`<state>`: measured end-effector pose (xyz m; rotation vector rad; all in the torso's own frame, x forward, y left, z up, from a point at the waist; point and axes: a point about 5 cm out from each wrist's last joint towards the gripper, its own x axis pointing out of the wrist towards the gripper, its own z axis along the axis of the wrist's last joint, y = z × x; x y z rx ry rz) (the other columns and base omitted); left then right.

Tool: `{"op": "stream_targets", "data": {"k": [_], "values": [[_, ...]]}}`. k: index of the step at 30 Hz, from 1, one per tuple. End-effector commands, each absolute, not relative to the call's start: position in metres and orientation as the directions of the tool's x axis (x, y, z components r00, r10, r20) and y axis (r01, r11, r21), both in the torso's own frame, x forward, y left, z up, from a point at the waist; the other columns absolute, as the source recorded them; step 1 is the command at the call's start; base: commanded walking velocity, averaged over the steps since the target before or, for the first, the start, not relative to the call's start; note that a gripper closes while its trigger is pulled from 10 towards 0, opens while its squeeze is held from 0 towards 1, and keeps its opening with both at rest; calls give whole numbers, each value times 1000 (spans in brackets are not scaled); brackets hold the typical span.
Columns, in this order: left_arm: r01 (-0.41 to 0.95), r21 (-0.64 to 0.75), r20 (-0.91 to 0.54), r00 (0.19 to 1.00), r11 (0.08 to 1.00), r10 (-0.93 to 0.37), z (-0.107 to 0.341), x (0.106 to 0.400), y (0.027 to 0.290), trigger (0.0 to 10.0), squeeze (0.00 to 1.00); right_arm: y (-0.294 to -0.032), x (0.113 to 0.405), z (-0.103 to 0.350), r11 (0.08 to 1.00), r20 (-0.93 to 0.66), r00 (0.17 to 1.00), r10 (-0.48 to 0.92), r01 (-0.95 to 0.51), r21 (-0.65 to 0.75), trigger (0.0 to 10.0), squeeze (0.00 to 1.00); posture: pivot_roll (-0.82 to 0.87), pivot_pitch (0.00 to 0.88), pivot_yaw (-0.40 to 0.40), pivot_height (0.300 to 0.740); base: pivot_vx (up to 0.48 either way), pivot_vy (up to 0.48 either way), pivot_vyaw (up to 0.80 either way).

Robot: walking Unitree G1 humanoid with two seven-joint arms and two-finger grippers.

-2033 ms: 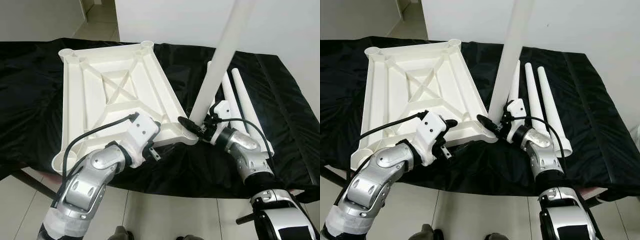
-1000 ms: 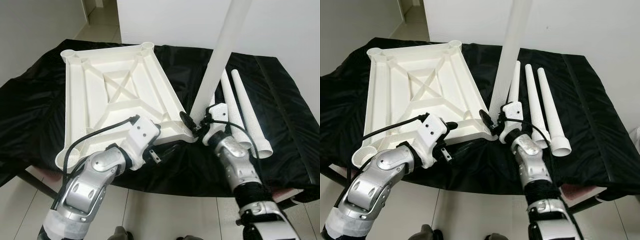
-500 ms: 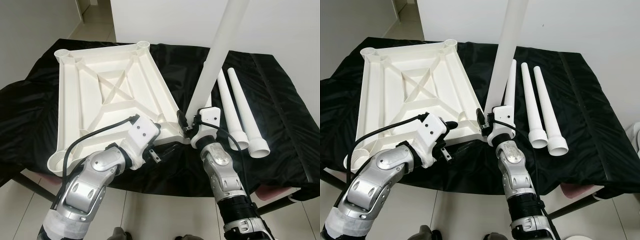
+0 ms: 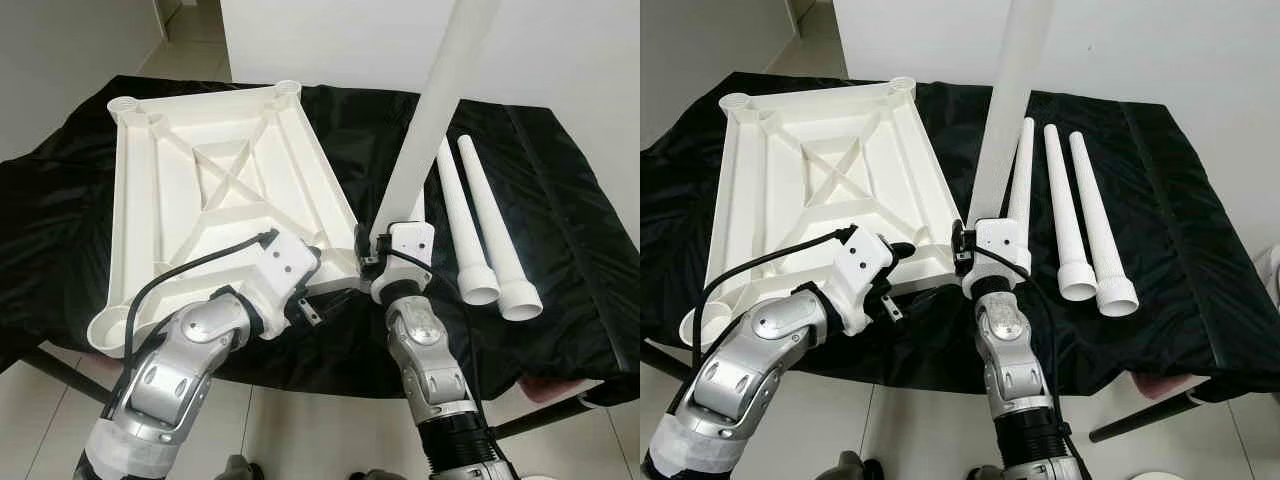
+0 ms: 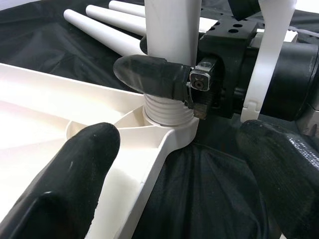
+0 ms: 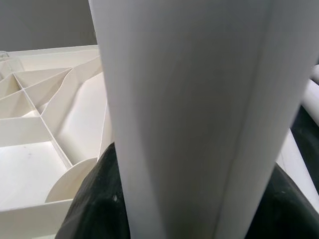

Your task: Building children table

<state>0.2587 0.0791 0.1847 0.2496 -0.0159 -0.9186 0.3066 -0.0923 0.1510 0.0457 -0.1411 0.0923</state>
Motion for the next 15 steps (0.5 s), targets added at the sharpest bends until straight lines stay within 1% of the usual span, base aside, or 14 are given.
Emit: {"op": "stream_targets", "data": {"k": [1, 7, 9, 11, 13, 14, 15], "values": [[773, 222, -89, 623, 594, -777, 184, 257, 80, 10000, 0, -96, 302, 126, 995, 29, 996, 81, -82, 48, 10000, 1000, -92, 116, 14, 740, 0, 0, 0], [776, 229, -91, 618, 587, -781, 184, 257, 81, 10000, 0, -101, 301, 137, 988, 101, 986, 130, -137, 66, 10000, 1000, -93, 117, 17, 740, 0, 0, 0], [777, 231, -92, 617, 586, -782, 184, 257, 81, 10000, 0, -102, 301, 138, 987, 106, 984, 142, -149, 66, 10000, 1000, -93, 117, 17, 740, 0, 0, 0], [778, 231, -91, 615, 584, -784, 185, 257, 81, 10000, 0, -106, 304, 139, 978, 106, 975, 197, -203, 45, 10000, 1000, -95, 122, 21, 740, 0, 0, 0], [779, 230, -90, 614, 583, -784, 186, 258, 81, 10000, 0, -107, 305, 139, 975, 107, 971, 216, -221, 38, 10000, 1000, -95, 122, 21, 740, 0, 0, 0], [780, 230, -91, 613, 582, -785, 185, 258, 81, 10000, 0, -111, 306, 140, 969, 111, 964, 243, -247, 24, 10000, 0, -96, 120, 22, 740, 0, 0, 0], [780, 231, -92, 613, 582, -785, 185, 258, 81, 10000, 0, -113, 307, 140, 965, 114, 960, 257, -260, 16, 10000, 0, -96, 120, 22, 740, 0, 0, 0]]}}
